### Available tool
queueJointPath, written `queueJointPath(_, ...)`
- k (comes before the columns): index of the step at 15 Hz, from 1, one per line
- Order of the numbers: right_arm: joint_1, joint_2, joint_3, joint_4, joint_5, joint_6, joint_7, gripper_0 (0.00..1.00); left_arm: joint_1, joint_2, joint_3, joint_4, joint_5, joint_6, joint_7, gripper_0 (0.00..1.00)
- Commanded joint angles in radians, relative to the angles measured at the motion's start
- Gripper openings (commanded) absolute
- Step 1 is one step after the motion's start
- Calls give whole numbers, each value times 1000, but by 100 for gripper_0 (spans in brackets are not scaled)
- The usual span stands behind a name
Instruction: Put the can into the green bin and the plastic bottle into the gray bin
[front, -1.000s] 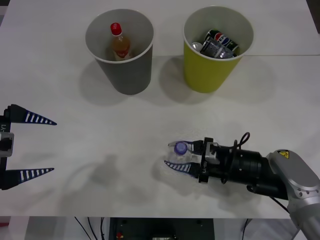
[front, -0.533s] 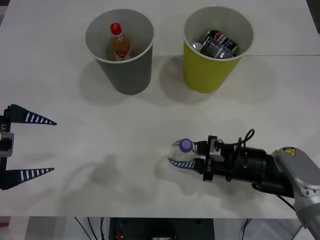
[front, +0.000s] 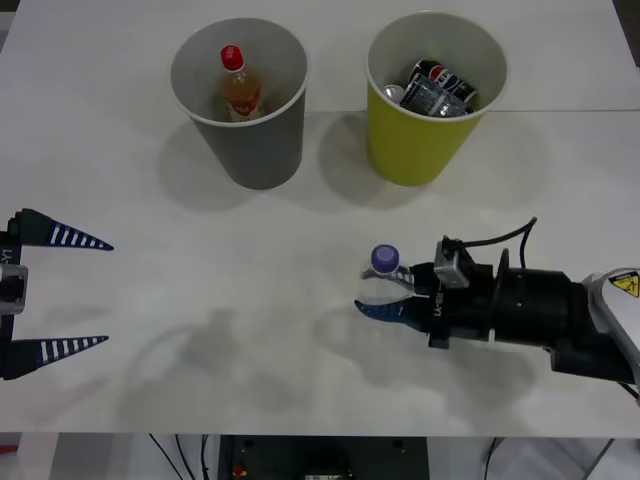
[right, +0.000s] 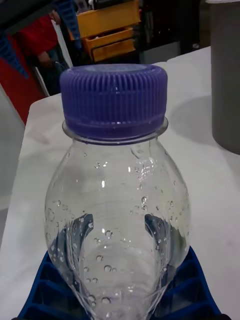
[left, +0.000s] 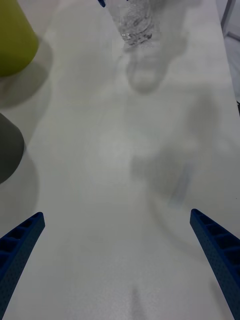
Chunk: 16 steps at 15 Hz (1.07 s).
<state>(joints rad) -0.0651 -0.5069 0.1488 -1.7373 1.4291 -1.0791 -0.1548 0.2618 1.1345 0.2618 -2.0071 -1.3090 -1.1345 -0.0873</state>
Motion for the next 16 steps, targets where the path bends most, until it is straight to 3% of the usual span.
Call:
queueJointPath(1, 34, -42, 2, -189, 160, 65, -313, 0, 0, 0, 0, 0, 0, 0, 0, 100)
queueJointPath(3, 37, -64, 2, -284, 254, 77, -506, 0, 0, 0, 0, 0, 0, 0, 0, 100)
queueJointPath(7, 21, -124, 2, -427, 361, 80, -822, 0, 0, 0, 0, 0, 0, 0, 0, 100)
queueJointPath(11, -41, -197, 2, -493, 389, 79, -1071, 0, 0, 0, 0, 0, 0, 0, 0, 100)
queueJointPath(13, -96, -236, 2, -505, 393, 80, -1152, 0, 0, 0, 0, 0, 0, 0, 0, 100)
queueJointPath(16, -173, -272, 2, -504, 393, 79, -1163, 0, 0, 0, 0, 0, 0, 0, 0, 100)
